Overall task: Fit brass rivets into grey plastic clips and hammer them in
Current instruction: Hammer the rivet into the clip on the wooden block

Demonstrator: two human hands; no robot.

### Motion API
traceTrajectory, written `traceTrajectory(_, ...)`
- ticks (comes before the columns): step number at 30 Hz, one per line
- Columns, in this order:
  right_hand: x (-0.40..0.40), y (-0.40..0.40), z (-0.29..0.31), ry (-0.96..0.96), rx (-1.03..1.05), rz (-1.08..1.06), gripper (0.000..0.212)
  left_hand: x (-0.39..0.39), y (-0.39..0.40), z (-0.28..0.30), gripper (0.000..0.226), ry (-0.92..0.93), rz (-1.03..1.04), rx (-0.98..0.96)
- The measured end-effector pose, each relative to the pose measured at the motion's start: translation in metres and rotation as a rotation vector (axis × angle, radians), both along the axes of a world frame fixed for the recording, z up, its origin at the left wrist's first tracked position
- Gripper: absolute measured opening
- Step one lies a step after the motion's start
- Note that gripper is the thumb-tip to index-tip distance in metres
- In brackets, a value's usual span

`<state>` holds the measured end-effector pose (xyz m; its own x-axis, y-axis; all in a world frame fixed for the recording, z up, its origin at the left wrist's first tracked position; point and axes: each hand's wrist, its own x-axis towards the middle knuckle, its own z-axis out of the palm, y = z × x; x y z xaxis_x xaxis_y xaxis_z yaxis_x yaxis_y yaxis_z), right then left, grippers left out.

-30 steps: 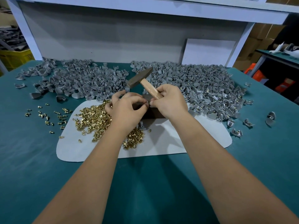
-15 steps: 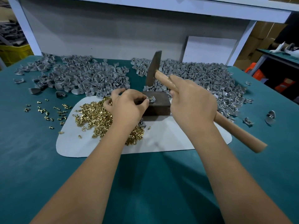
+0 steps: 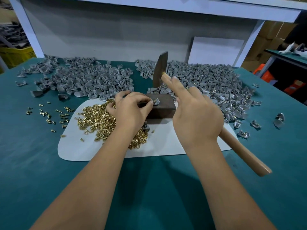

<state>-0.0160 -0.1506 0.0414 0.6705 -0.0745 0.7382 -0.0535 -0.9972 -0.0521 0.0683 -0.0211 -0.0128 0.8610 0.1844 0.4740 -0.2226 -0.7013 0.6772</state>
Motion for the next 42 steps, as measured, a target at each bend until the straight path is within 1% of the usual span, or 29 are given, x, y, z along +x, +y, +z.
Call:
traceTrajectory(3, -0.001, 0.002, -0.005, 0.128, -0.059, 0.059, 0.06, 0.001, 0.002, 0.001, 0.008, 0.021, -0.02, -0.029)
traceTrajectory(4, 0.0, 0.001, -0.006, 0.156, -0.043, 0.053, 0.059, 0.001, 0.002, 0.001, 0.008, 0.029, -0.038, -0.038)
traceTrajectory(6, 0.0, 0.002, -0.001, 0.121, 0.015, 0.025, 0.058, 0.001, 0.002, 0.002, 0.008, 0.022, -0.048, -0.039)
traceTrajectory(7, -0.001, 0.002, 0.002, 0.069, 0.036, 0.005, 0.058, 0.0, 0.001, 0.002, 0.009, 0.015, -0.033, -0.026)
traceTrajectory(9, -0.001, 0.002, 0.003, 0.028, -0.003, -0.029, 0.059, -0.001, 0.001, 0.002, 0.011, 0.011, -0.014, -0.01)
traceTrajectory(11, 0.0, 0.004, -0.001, 0.134, -0.088, 0.015, 0.06, -0.001, 0.001, 0.003, 0.011, 0.029, -0.025, -0.023)
traceTrajectory(13, 0.002, 0.0, -0.003, 0.172, -0.064, 0.044, 0.061, -0.001, 0.0, 0.004, 0.01, 0.04, -0.038, -0.031)
traceTrajectory(16, -0.002, 0.002, 0.005, 0.079, 0.038, -0.023, 0.06, -0.002, 0.0, 0.003, 0.009, 0.018, -0.013, -0.005)
traceTrajectory(17, -0.002, 0.002, 0.005, 0.048, 0.031, -0.027, 0.06, -0.001, -0.001, 0.002, 0.009, 0.012, -0.011, 0.0)
traceTrajectory(19, -0.001, 0.002, -0.001, 0.148, -0.038, 0.018, 0.062, -0.001, -0.001, 0.002, 0.007, 0.003, 0.0, -0.019)
traceTrajectory(21, 0.002, 0.0, -0.006, 0.192, -0.038, 0.029, 0.061, 0.0, -0.001, 0.002, 0.006, 0.0, -0.005, -0.036)
traceTrajectory(24, -0.001, 0.004, -0.001, 0.128, 0.039, -0.007, 0.059, 0.001, -0.001, 0.0, 0.008, -0.009, 0.011, 0.008)
traceTrajectory(26, 0.0, 0.005, -0.003, 0.087, -0.005, -0.013, 0.06, 0.002, 0.0, -0.002, 0.01, -0.017, 0.009, 0.03)
traceTrajectory(28, 0.001, 0.007, -0.006, 0.176, -0.06, 0.011, 0.062, 0.003, 0.001, -0.002, 0.012, -0.004, 0.006, 0.022)
traceTrajectory(29, 0.002, 0.007, -0.006, 0.198, -0.048, 0.014, 0.062, 0.003, 0.001, -0.002, 0.012, 0.001, 0.003, 0.016)
traceTrajectory(34, 0.0, 0.01, -0.002, 0.095, 0.07, -0.013, 0.06, 0.003, -0.002, -0.003, 0.01, -0.012, 0.017, -0.001)
traceTrajectory(35, 0.001, 0.01, -0.003, 0.099, 0.057, -0.002, 0.061, 0.003, -0.002, -0.003, 0.01, -0.007, 0.01, -0.008)
traceTrajectory(38, 0.004, 0.006, -0.007, 0.203, 0.001, 0.017, 0.061, 0.003, 0.0, -0.001, 0.011, 0.023, -0.023, -0.041)
traceTrajectory(41, 0.001, 0.008, -0.004, 0.15, 0.074, -0.001, 0.059, 0.003, -0.001, -0.001, 0.011, 0.012, -0.002, -0.005)
traceTrajectory(42, 0.001, 0.009, -0.004, 0.128, 0.067, -0.009, 0.06, 0.003, -0.001, -0.001, 0.011, 0.007, -0.001, 0.003)
